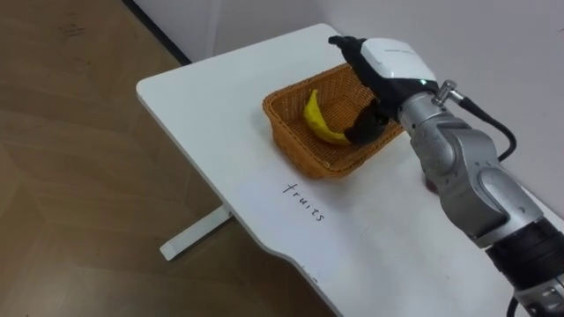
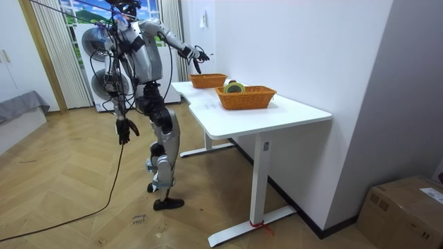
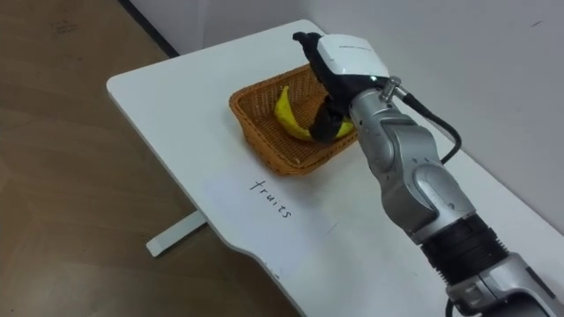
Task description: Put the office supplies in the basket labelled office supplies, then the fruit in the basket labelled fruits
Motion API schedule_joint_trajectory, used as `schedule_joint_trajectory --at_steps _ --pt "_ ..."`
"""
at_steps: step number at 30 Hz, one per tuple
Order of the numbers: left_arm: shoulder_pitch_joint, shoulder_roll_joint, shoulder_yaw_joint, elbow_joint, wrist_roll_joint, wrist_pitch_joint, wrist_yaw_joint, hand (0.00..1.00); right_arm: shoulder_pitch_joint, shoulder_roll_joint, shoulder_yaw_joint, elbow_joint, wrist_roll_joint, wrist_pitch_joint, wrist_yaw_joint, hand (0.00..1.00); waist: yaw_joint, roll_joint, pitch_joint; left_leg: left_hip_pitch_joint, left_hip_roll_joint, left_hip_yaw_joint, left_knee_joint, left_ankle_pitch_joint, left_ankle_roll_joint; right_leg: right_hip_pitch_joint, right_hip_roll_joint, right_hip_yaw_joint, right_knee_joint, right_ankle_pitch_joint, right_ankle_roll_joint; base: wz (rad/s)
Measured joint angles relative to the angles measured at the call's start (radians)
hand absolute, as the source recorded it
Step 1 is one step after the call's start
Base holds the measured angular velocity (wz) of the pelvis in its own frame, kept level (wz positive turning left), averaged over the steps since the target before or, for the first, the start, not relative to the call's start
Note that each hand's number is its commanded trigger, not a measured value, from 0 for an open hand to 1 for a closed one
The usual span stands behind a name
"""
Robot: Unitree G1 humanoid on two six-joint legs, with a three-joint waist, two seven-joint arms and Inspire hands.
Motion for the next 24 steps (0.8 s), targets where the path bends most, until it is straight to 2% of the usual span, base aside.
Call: schedule_joint_trajectory --at_steps 3,5,8,12,14,16,21,24 --pt "0.000 0.001 -0.005 0.004 -0.001 -0.002 0.001 0.00 0.000 0.000 0.000 0.002 0.001 -0.011 -0.009 0.00 -0.003 0.000 0.0001 0.000 0.000 -0.001 0.001 0.000 0.000 0.001 0.000 0.000 0.000 0.000 0.000 0.01" --pt "-0.001 -0.002 -0.027 0.009 -0.001 -0.005 0.005 0.00 -0.005 0.000 -0.001 0.026 0.021 -0.033 -0.025 0.00 -0.016 0.005 -0.0002 -0.001 -0.001 -0.002 0.008 0.000 0.000 0.004 0.000 0.001 0.000 0.000 0.000 0.04" --pt "-0.004 -0.013 -0.037 0.007 -0.001 -0.013 0.007 0.00 -0.005 -0.005 -0.005 0.029 0.062 -0.046 -0.042 0.00 -0.030 0.014 0.0007 -0.007 -0.003 -0.002 0.019 -0.004 0.001 0.002 0.000 0.004 0.000 0.000 0.000 0.00" --pt "-0.004 -0.023 -0.036 -0.008 -0.001 -0.014 0.022 0.00 -0.006 -0.005 -0.020 0.028 0.104 -0.065 -0.046 0.00 -0.055 0.028 -0.0057 -0.007 -0.004 0.000 0.020 -0.004 0.002 0.001 -0.003 0.011 0.003 0.000 0.000 -0.01" --pt "-0.003 -0.031 -0.037 -0.011 -0.001 -0.024 0.024 0.00 -0.006 -0.005 -0.064 0.028 0.163 -0.086 -0.054 0.00 -0.066 0.042 -0.0056 0.004 -0.005 0.008 0.014 -0.002 0.005 0.002 -0.006 0.026 0.013 0.000 0.001 -0.08" --pt "0.002 -0.038 -0.037 -0.012 -0.005 -0.026 0.026 0.00 -0.006 -0.005 -0.103 0.030 0.227 -0.087 -0.074 0.00 -0.072 0.051 -0.0048 0.014 -0.004 0.021 0.011 0.000 0.008 0.004 -0.009 0.037 0.018 -0.001 0.003 -0.14" --pt "0.001 -0.048 -0.037 -0.027 -0.013 -0.026 0.049 0.00 -0.005 -0.005 -0.181 0.047 0.389 -0.099 -0.181 0.00 -0.103 0.057 -0.0033 0.017 -0.003 0.028 0.014 -0.001 0.009 0.003 -0.009 0.047 0.018 0.000 0.004 -0.07" --pt "-0.001 -0.071 -0.038 -0.036 -0.008 -0.026 0.050 0.00 -0.004 -0.005 -0.195 0.049 0.413 -0.120 -0.223 0.00 -0.123 0.089 -0.0090 0.021 0.004 0.045 0.014 -0.004 0.013 0.002 -0.011 0.056 0.021 0.002 0.006 -0.14"
